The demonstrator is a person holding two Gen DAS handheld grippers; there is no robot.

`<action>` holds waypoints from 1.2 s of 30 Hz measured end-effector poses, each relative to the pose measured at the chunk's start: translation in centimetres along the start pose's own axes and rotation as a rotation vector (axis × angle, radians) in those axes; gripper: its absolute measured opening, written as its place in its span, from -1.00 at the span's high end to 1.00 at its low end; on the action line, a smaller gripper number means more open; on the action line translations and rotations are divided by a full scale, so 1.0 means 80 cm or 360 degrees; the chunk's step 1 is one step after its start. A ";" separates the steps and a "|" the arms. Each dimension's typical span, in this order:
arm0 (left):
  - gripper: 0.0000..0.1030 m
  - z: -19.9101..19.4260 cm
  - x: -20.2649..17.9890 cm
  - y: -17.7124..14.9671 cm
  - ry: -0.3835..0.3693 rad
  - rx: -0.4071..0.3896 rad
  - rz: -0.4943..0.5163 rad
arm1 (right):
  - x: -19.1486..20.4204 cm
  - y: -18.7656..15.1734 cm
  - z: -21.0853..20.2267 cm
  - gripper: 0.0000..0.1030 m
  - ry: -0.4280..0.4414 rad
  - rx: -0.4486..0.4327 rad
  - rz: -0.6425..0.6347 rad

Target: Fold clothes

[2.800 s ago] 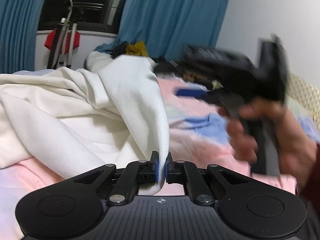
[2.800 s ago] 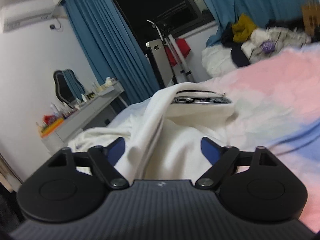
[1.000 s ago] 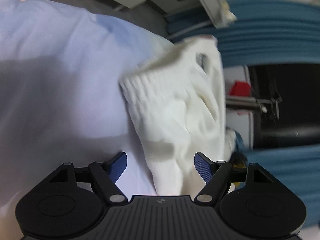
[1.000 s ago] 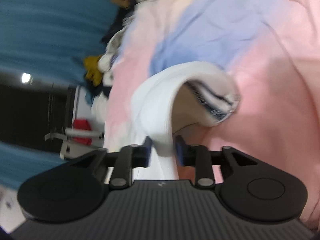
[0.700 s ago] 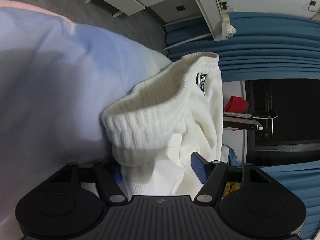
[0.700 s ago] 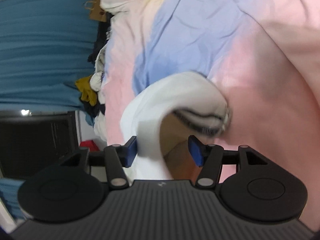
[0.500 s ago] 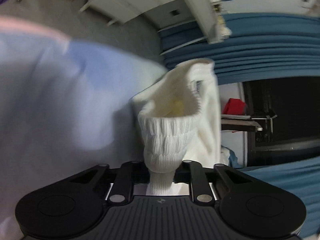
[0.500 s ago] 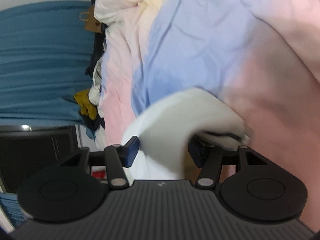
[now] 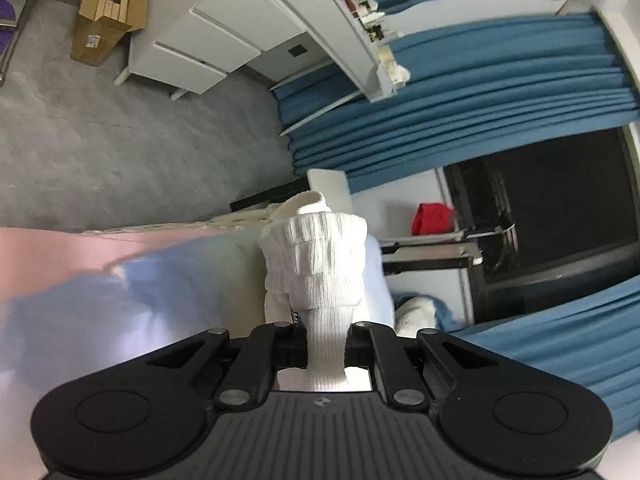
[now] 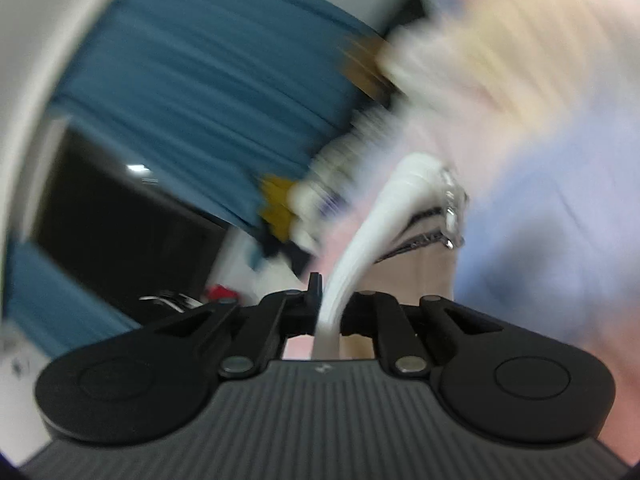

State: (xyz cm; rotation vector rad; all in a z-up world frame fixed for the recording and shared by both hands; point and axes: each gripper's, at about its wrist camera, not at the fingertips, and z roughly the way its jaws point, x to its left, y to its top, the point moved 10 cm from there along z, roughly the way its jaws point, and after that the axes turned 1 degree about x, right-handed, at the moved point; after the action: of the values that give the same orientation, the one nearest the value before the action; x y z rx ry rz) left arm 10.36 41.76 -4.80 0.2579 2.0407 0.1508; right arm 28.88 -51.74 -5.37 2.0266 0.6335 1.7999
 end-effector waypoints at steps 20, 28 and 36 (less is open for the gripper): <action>0.11 -0.042 0.080 -0.049 0.0358 0.0110 0.0480 | -0.187 -0.050 -0.090 0.68 -0.1057 0.0222 0.0664; -0.51 -0.105 0.003 -0.077 0.0425 -0.0071 0.0895 | -0.122 -0.012 -0.112 -0.41 -0.1216 -0.0074 0.0152; -0.56 -0.090 -0.112 -0.197 0.0289 -0.0053 0.1326 | -0.018 -0.041 -0.087 -0.42 -0.0842 -0.0061 -0.0394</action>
State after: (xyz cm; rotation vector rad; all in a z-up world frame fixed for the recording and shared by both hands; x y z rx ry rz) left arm 6.14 24.29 2.83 1.0951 1.9855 0.7386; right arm 21.58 -49.98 -7.43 2.1581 0.6400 1.0644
